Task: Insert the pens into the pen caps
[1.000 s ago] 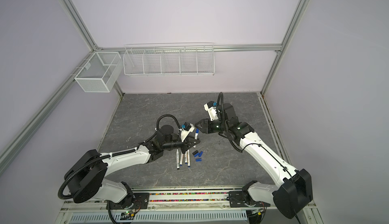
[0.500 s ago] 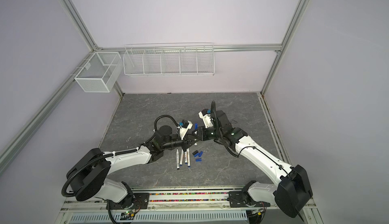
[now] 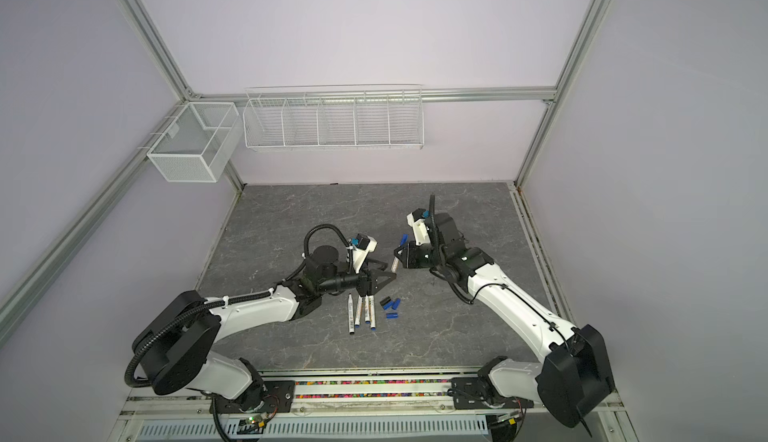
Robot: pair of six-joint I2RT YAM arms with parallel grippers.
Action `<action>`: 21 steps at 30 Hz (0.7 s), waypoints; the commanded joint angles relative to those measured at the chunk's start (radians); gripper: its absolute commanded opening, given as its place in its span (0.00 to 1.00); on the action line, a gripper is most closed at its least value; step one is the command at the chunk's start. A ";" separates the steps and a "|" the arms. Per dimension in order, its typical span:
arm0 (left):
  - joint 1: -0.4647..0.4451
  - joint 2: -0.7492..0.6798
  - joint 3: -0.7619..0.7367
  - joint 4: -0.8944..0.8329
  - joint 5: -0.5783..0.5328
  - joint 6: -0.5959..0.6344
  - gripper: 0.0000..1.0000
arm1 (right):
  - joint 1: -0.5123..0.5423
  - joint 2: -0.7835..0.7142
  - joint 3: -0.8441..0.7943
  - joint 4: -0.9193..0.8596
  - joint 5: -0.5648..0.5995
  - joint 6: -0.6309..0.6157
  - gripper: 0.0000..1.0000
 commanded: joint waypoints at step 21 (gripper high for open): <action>0.014 -0.080 0.098 -0.919 -0.532 -0.004 0.70 | -0.199 0.677 0.321 -0.121 0.052 -0.034 0.13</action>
